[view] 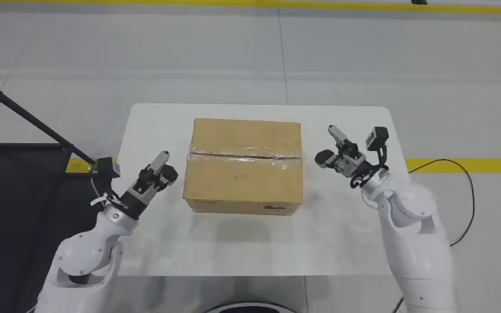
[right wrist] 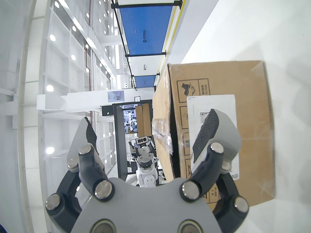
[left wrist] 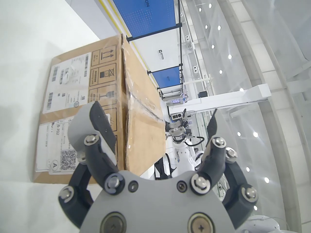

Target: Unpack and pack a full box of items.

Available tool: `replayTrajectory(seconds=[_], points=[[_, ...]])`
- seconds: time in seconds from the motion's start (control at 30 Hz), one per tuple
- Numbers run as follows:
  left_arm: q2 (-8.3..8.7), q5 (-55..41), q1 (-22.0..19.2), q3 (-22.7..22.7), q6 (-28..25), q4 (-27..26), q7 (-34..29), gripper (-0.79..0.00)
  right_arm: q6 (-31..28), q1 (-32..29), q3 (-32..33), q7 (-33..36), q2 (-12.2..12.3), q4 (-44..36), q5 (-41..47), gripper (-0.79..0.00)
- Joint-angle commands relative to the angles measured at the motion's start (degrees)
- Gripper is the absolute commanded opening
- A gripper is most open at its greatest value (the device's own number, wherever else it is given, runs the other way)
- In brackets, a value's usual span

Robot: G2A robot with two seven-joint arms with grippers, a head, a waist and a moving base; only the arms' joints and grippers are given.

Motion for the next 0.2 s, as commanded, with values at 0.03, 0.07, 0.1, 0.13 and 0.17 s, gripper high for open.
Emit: replayTrajectory(seconds=[0.03, 0.07, 0.1, 0.13, 0.17], points=[[-0.04, 0.41, 0.71, -0.83, -0.17, -0.9, 3.01, 0.0, -2.68, -0.43, 2.51, -1.57, 0.36, 2.19, 0.05, 0.0], [-0.07, 0.56, 0.97, -1.1, -0.19, -1.15, 4.14, 0.0, -4.06, -0.43, 3.16, -2.13, 0.48, 3.13, -0.3, 0.0], [-0.1, 0.67, 1.26, -1.35, -0.13, -1.37, 5.3, 0.0, -4.89, -0.38, 3.54, -2.8, 0.59, 3.96, -1.37, 0.0], [-0.15, 0.77, 1.56, -1.7, 0.02, -1.49, 6.7, 0.0, -4.89, -0.38, 3.54, -2.8, 0.59, 3.96, -1.37, 0.0], [-0.18, 0.93, 1.91, -1.85, 0.19, -1.65, 7.67, 0.0, -4.89, -0.38, 3.54, -2.8, 0.59, 3.96, -1.37, 0.0]])
